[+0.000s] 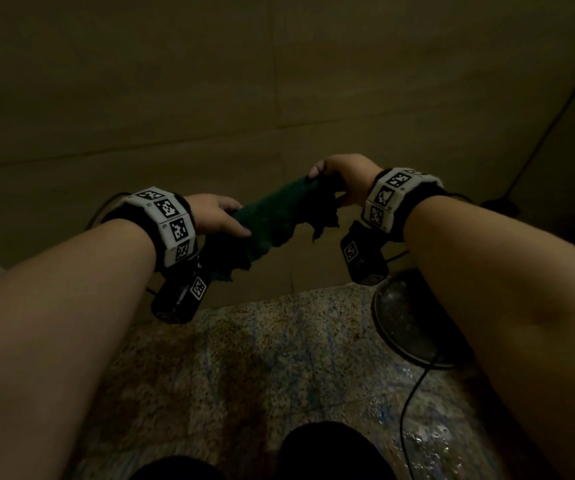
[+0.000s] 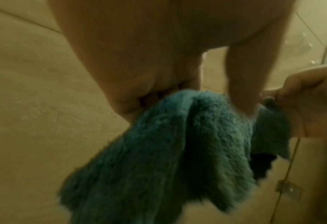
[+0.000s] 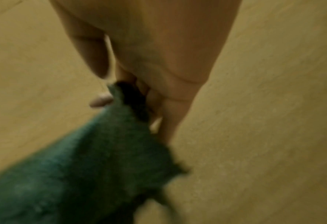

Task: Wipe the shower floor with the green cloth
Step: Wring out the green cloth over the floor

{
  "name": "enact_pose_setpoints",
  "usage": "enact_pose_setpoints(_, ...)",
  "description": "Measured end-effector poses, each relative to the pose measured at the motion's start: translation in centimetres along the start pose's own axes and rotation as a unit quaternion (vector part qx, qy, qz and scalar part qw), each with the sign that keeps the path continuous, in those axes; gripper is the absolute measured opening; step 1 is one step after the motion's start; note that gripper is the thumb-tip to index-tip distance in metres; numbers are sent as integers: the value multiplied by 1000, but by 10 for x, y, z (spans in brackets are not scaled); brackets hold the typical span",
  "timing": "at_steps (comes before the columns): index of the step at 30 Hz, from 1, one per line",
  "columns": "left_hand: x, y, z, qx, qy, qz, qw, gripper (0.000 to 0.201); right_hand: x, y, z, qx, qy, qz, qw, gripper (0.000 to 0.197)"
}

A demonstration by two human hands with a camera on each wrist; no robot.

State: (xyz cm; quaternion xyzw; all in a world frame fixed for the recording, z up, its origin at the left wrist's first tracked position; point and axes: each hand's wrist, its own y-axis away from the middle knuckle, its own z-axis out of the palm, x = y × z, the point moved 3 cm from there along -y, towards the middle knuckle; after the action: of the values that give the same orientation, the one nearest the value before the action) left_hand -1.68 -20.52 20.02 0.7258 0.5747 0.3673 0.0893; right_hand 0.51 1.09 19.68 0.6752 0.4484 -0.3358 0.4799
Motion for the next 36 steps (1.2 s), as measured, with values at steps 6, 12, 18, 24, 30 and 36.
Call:
enact_pose_setpoints(6, -4, -6, 3, 46, 34, 20, 998, 34, -4, -3, 1, 5, 235, -80, 969, 37)
enact_pose_setpoints(12, -2, -8, 2, 59, -127, 24, 990, 24, 1, -4, 2, 34, 213, -94, 972, 49)
enact_pose_setpoints(18, -13, -21, 10, 61, -138, -21, 988, 31, 1, -10, 13, 48, 185, -94, 977, 50)
enact_pose_setpoints(24, -18, -22, 11, 91, -25, -37, 995, 34, 3, -13, 24, 13, 97, -91, 991, 10)
enact_pose_setpoints(30, -21, -33, 24, 112, 356, -48, 927, 33, 15, -3, 54, -184, 27, -31, 982, 13)
enact_pose_setpoints(36, -20, -34, 29, 83, 500, -9, 862, 28, 23, 0, 59, -148, 51, -3, 988, 24)
